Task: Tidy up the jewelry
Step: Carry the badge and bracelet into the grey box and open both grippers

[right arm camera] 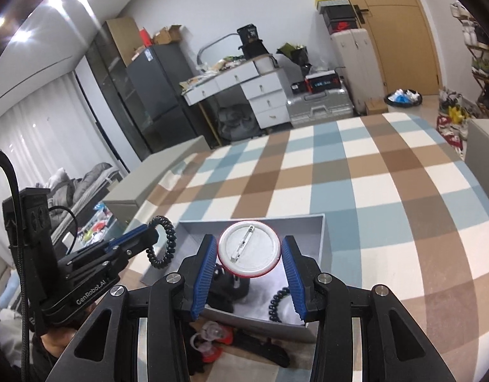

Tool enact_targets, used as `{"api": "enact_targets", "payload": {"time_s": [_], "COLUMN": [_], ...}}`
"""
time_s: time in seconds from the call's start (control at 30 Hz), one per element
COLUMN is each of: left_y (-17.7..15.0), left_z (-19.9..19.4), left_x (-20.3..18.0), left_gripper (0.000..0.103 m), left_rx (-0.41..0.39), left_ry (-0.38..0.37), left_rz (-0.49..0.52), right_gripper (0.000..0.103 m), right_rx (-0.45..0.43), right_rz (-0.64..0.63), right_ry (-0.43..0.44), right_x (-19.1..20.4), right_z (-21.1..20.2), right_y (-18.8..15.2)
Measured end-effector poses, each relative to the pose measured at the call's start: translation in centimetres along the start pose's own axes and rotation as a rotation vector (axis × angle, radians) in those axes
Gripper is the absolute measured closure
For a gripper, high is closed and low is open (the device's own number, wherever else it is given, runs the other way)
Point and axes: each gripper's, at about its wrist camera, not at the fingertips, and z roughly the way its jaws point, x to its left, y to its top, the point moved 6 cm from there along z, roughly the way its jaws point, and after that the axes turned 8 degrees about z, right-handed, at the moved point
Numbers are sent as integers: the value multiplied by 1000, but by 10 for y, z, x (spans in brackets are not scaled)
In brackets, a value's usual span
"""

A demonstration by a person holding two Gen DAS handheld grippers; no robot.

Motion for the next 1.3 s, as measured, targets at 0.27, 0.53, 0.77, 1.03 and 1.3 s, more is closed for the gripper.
{"api": "enact_targets", "payload": {"time_s": [0.27,0.53,0.77,1.03,1.3], "left_y": [-5,-6,-7,-8,-3], "left_z": [6,6,8,8,1], "left_x": [-6,-6,-7,-8,-12], "left_gripper": [98,98,98,98,71], "left_rx": [13,8,14,16,2], "left_ry": [12,25,20,21,-8], "left_rz": [24,30,31,39,59], "right_gripper": [62,62,61,60,34], "right_rx": [30,43,44,40,24], "right_rz": [-20,-17,-17,-18,-41], "right_ry": [-44,-51,-51,-49,-34], "right_x": [0,0,0,3,10], "right_z": [12,15,15,14,5], "right_y": [-9,-12,-12,-11,-8]}}
